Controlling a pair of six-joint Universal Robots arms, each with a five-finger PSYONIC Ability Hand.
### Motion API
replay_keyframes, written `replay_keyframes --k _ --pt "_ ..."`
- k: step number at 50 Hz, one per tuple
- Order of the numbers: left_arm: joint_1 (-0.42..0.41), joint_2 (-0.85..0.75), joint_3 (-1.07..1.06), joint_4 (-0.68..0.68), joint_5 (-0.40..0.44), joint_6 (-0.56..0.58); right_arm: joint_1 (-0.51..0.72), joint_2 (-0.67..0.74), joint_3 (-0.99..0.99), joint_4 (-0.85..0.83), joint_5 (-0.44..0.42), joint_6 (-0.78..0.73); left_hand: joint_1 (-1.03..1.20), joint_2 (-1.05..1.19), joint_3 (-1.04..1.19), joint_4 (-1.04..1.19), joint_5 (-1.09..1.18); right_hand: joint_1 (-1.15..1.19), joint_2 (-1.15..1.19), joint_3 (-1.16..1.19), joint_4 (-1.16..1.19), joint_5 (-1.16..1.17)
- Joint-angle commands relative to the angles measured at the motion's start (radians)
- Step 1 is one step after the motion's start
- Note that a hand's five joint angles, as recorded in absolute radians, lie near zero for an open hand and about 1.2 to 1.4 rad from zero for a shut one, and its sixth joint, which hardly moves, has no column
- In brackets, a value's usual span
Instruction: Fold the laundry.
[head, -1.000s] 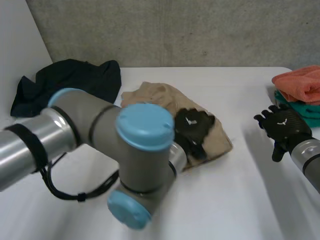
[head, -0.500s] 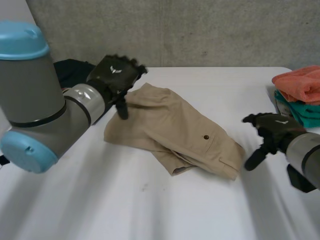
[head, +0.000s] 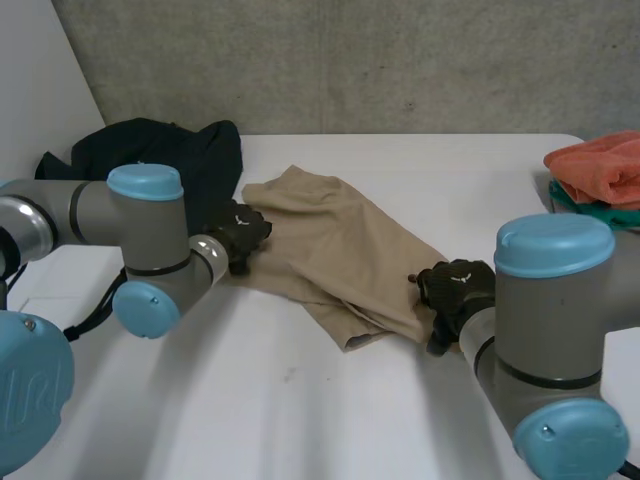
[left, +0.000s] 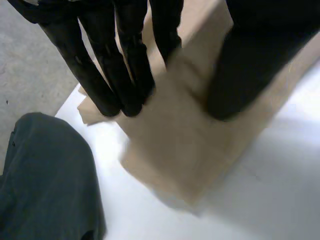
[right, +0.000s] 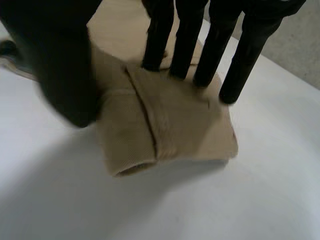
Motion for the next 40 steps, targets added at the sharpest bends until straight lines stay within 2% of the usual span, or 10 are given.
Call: replay_keyframes --k 1,7,11,15,23,29,33,40 --pt "-0.026 0.072 -0.008 0.027 0.0 -0.026 -0.016 -0.02 -0.003 -0.089 -0.016 -0.085 0.356 0.37 0.374 0.384 0.391 0.561 0.528 0.541 0.555 0.558" --pt "-0.036 0.245 -0.06 0.033 -0.026 -0.05 -0.052 -0.164 -0.036 -0.083 -0.049 -0.198 0.356 0.37 0.374 0.384 0.391 0.561 0.528 0.541 0.555 0.558" --pt "-0.036 0.441 -0.106 0.038 -0.051 -0.096 -0.094 -0.266 -0.105 -0.039 -0.091 -0.249 0.356 0.37 0.374 0.384 0.391 0.561 0.528 0.541 0.555 0.558" --pt "-0.037 0.694 -0.129 0.03 -0.065 -0.144 -0.154 -0.352 -0.245 0.108 -0.144 -0.258 0.356 0.37 0.374 0.384 0.391 0.561 0.528 0.541 0.555 0.558" --pt "-0.028 0.983 -0.043 -0.057 -0.079 -0.173 -0.233 -0.428 -0.536 0.36 -0.2 -0.208 0.356 0.37 0.374 0.384 0.391 0.561 0.528 0.541 0.555 0.558" --pt "-0.025 1.063 0.037 -0.149 -0.062 -0.196 -0.243 -0.452 -0.655 0.461 -0.226 -0.146 0.356 0.37 0.374 0.384 0.391 0.561 0.528 0.541 0.555 0.558" --pt "-0.014 1.07 0.061 -0.18 -0.016 -0.218 -0.24 -0.478 -0.669 0.484 -0.24 -0.123 0.356 0.37 0.374 0.384 0.391 0.561 0.528 0.541 0.555 0.558" --pt "0.036 0.963 0.069 -0.171 0.007 -0.221 -0.239 -0.481 -0.618 0.463 -0.237 -0.099 0.356 0.37 0.374 0.384 0.391 0.561 0.528 0.541 0.555 0.558"
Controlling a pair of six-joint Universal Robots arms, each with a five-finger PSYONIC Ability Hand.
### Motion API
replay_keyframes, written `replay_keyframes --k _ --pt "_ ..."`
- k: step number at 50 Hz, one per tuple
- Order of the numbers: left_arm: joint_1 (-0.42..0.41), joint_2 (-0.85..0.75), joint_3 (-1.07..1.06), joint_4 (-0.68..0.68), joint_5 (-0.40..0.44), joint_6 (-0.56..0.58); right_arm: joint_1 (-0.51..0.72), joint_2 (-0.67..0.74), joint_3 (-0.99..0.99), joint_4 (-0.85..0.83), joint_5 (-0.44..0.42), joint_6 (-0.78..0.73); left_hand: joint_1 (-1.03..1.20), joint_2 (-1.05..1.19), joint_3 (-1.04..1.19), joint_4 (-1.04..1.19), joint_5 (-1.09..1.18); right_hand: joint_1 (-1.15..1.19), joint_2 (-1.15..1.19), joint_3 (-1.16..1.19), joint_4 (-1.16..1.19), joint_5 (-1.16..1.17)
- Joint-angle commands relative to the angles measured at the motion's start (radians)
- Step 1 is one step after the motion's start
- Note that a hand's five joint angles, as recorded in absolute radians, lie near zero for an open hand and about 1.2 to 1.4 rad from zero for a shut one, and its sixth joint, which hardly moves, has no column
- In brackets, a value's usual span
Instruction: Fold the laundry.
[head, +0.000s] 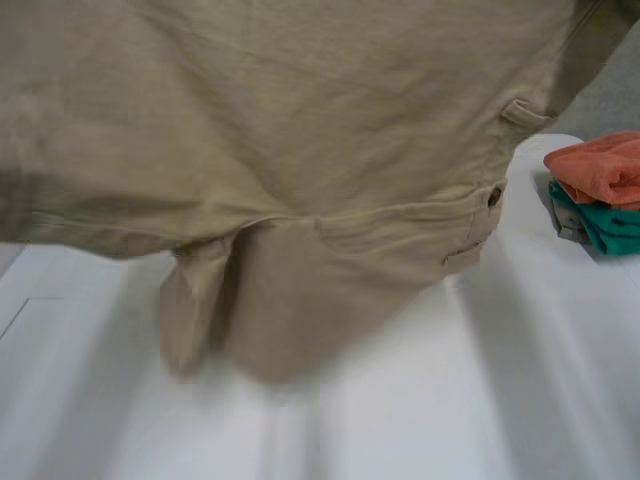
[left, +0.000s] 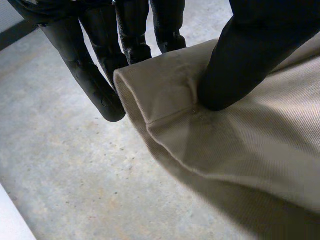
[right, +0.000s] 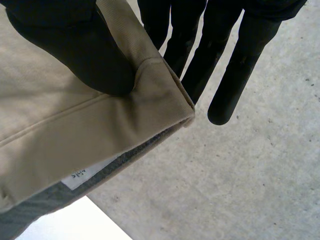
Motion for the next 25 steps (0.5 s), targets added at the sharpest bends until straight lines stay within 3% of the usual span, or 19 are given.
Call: replay_keyframes --k 1,11,19,20,21,22,24,25 --pt "0.05 -0.122 0.008 0.014 0.024 -0.003 0.004 0.0 0.062 -0.033 0.001 0.022 0.248 0.202 0.211 0.202 0.23 0.344 0.227 0.212 0.206 0.207" --pt "0.089 -0.484 0.111 0.143 0.041 -0.003 0.03 0.146 0.157 -0.203 0.056 0.067 0.248 0.202 0.211 0.202 0.23 0.344 0.227 0.212 0.206 0.207" --pt "0.101 -0.903 0.367 0.218 0.038 -0.003 0.053 0.472 0.158 -0.557 0.172 0.05 0.248 0.202 0.211 0.202 0.23 0.326 0.209 0.194 0.188 0.189" --pt "0.106 -0.97 0.43 0.226 0.03 -0.006 0.053 0.541 0.129 -0.629 0.188 0.03 0.182 0.136 0.144 0.135 0.164 -0.275 -0.393 -0.408 -0.414 -0.413" --pt "0.109 -0.999 0.458 0.227 0.022 -0.004 0.058 0.572 0.114 -0.663 0.199 0.013 -0.034 -0.08 -0.072 -0.081 -0.052 -0.651 -0.768 -0.783 -0.789 -0.788" --pt "0.112 -1.024 0.485 0.226 0.015 -0.006 0.058 0.598 0.1 -0.681 0.207 -0.002 -0.318 -0.364 -0.356 -0.365 -0.336 -0.837 -0.955 -0.97 -0.976 -0.975" --pt "0.115 -1.046 0.54 0.206 -0.031 -0.012 0.063 0.641 0.069 -0.697 0.237 -0.068 -0.973 -1.019 -1.011 -1.02 -0.991 -0.877 -0.995 -1.01 -1.016 -1.015" --pt "0.113 -1.044 0.547 0.195 -0.053 -0.017 0.061 0.641 0.066 -0.694 0.247 -0.088 -0.973 -1.019 -1.011 -1.02 -0.991 -0.877 -0.995 -1.01 -1.016 -1.015"
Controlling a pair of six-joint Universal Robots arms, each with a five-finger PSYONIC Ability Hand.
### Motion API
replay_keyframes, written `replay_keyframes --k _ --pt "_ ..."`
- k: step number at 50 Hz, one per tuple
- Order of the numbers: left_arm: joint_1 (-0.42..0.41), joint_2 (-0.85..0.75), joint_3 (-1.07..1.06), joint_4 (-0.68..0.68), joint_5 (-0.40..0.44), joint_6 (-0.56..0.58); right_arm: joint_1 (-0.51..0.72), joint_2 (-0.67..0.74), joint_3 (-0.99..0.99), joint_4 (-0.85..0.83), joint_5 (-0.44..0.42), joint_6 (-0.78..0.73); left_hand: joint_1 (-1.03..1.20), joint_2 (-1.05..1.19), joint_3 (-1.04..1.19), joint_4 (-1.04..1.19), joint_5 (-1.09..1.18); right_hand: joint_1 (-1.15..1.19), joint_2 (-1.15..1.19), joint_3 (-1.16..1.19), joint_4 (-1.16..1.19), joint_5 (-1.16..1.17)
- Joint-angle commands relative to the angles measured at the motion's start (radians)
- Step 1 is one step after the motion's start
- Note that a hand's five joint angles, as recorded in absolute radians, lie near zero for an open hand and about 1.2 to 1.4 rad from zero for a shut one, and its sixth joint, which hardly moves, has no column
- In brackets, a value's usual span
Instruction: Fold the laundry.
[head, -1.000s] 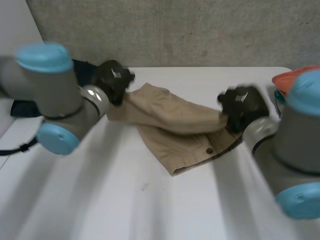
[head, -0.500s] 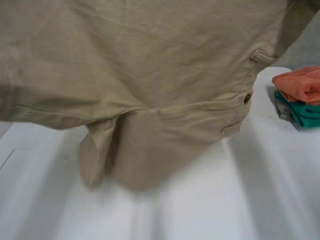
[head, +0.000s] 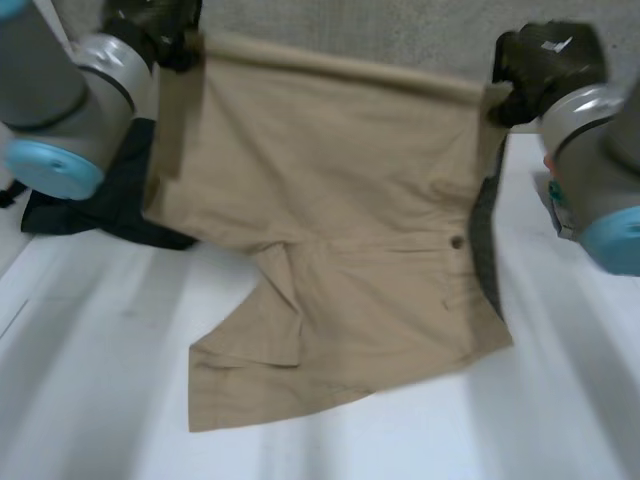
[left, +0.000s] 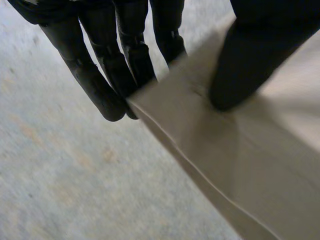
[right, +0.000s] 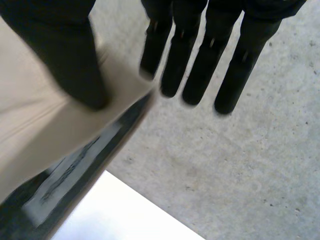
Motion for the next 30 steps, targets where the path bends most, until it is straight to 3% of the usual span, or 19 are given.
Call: replay_keyframes --k 1,8,13,18,21,30 --pt "0.008 -0.148 0.187 -0.026 -0.107 -0.017 0.008 0.187 -0.084 -0.161 0.084 -0.148 -0.665 -0.698 -0.712 -0.711 -0.715 -0.445 -0.568 -0.594 -0.606 -0.599" --pt "-0.013 0.028 -0.009 -0.041 -0.204 -0.027 0.013 0.057 0.036 -0.099 0.053 -0.149 -0.665 -0.698 -0.712 -0.711 -0.715 -0.445 -0.568 -0.594 -0.606 -0.599" --pt "-0.031 0.213 -0.294 -0.063 -0.198 -0.016 0.008 -0.067 0.154 0.085 -0.074 -0.191 -0.665 -0.698 -0.712 -0.711 -0.715 -0.445 -0.568 -0.594 -0.606 -0.599" --pt "-0.088 0.416 -0.666 -0.115 -0.166 0.001 -0.034 -0.144 0.292 0.34 -0.21 -0.278 -0.357 -0.39 -0.404 -0.403 -0.407 -0.305 -0.428 -0.454 -0.466 -0.459" --pt "-0.126 0.514 -0.858 -0.14 -0.149 0.035 -0.067 -0.167 0.388 0.407 -0.255 -0.313 -0.251 -0.284 -0.298 -0.297 -0.301 -0.24 -0.362 -0.389 -0.401 -0.394" --pt "-0.225 0.651 -1.234 -0.229 -0.133 0.07 -0.156 -0.178 0.669 0.239 -0.483 -0.464 -0.144 -0.177 -0.191 -0.19 -0.194 -0.181 -0.304 -0.33 -0.342 -0.335"
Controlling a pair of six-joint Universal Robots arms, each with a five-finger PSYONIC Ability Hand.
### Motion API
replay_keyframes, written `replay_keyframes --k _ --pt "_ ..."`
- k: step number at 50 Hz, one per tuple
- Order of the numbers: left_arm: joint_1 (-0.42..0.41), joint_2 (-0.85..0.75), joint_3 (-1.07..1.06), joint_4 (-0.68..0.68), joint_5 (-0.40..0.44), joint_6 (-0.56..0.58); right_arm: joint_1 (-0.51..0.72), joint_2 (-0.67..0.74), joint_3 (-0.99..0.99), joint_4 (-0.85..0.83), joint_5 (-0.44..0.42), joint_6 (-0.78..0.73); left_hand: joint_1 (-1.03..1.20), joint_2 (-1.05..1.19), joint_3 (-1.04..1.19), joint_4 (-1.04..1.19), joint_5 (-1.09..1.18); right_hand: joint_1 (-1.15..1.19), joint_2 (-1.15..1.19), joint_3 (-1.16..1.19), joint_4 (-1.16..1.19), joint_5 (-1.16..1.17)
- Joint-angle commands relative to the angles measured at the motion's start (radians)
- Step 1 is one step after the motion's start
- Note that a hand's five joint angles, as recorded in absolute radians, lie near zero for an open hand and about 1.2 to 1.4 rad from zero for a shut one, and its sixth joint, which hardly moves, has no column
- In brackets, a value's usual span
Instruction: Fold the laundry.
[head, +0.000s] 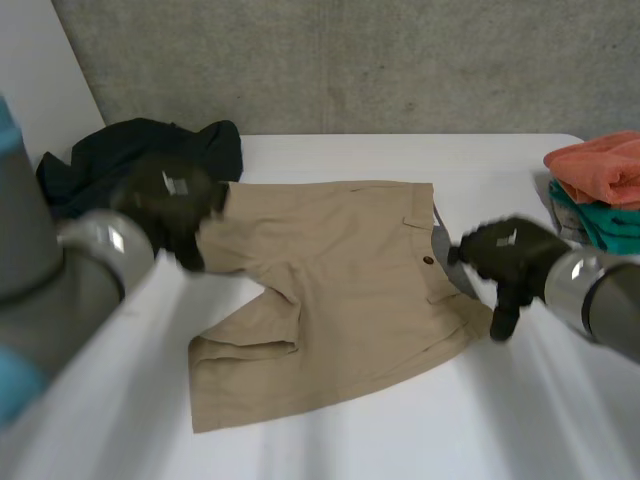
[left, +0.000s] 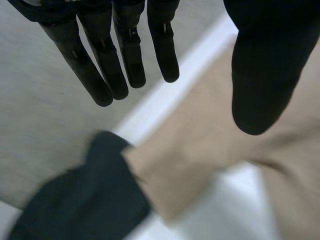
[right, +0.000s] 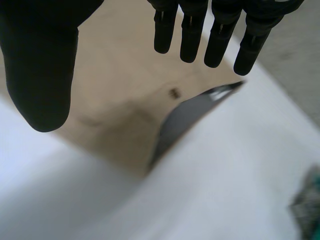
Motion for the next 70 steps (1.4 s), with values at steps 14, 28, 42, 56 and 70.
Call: replay_keyframes --k 14,28,42,56,70 --pt "-0.138 -0.013 -0.438 0.01 -0.013 -0.047 -0.09 0.158 0.314 -0.53 -0.223 -0.139 -0.185 -0.175 -0.176 -0.179 -0.178 0.19 0.209 0.188 0.19 0.179" --pt "-0.173 -0.124 -0.447 0.204 -0.135 0.008 -0.064 0.189 0.317 -0.603 -0.176 -0.118 -0.024 -0.013 -0.015 -0.018 -0.017 1.037 1.056 1.034 1.037 1.026" --pt "-0.176 -0.107 -0.455 0.322 -0.211 0.071 -0.027 0.162 0.331 -0.583 -0.148 -0.075 0.044 0.054 0.053 0.05 0.051 1.037 1.056 1.034 1.037 1.026" --pt "-0.158 -0.036 -0.464 0.325 -0.191 0.08 -0.024 0.159 0.332 -0.583 -0.147 -0.073 0.017 0.028 0.027 0.024 0.025 1.037 1.056 1.034 1.037 1.026" --pt "-0.144 -0.1 -0.438 0.351 -0.175 0.121 -0.021 0.158 0.325 -0.583 -0.127 -0.044 -0.121 -0.11 -0.111 -0.114 -0.113 1.037 1.056 1.034 1.037 1.026"
